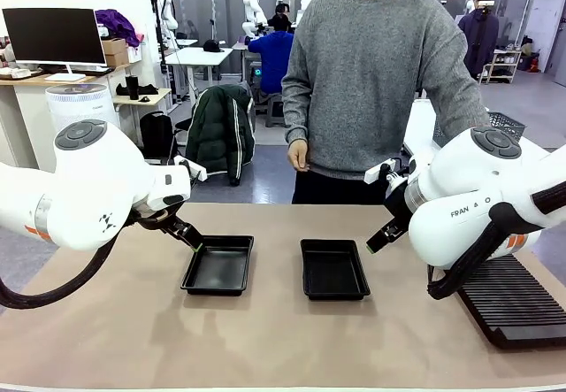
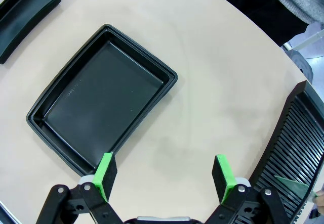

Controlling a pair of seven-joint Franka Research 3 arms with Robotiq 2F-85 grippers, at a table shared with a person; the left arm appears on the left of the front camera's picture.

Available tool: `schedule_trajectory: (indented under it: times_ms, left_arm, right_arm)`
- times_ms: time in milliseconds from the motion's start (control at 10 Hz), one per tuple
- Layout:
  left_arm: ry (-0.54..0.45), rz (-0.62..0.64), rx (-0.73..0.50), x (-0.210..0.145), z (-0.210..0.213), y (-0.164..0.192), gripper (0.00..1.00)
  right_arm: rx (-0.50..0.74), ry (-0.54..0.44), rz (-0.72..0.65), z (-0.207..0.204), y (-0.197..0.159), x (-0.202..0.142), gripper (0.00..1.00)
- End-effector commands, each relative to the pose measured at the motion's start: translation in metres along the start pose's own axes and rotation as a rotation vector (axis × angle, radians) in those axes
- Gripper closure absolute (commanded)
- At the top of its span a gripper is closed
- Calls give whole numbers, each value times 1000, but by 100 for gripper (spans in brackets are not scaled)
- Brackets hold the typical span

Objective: Inspect and transfer BCBs to ESD trays.
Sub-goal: Pick up the Blank PCB from the PCB Rack and place it in the left ESD tray.

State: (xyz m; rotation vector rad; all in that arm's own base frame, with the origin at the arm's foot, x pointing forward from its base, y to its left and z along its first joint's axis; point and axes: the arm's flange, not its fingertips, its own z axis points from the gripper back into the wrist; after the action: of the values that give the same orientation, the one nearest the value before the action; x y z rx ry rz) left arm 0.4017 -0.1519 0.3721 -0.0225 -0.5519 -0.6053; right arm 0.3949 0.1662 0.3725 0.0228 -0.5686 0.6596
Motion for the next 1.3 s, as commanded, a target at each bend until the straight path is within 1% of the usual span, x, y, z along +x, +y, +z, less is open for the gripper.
schedule_trajectory:
  times_ms: [0, 800, 1000, 1200]
  left_arm:
    - [0, 1, 0, 0, 0, 0, 0]
    - [0, 1, 0, 0, 0, 0, 0]
    - [0, 1, 0, 0, 0, 0, 0]
    - [0, 1, 0, 0, 0, 0, 0]
  right_arm:
    - [0, 0, 0, 0, 0, 0, 0]
    - [0, 0, 0, 0, 0, 0, 0]
    - [13, -10, 36, 10, -3, 7, 0]
    - [-1, -33, 75, 38, -11, 21, 0]
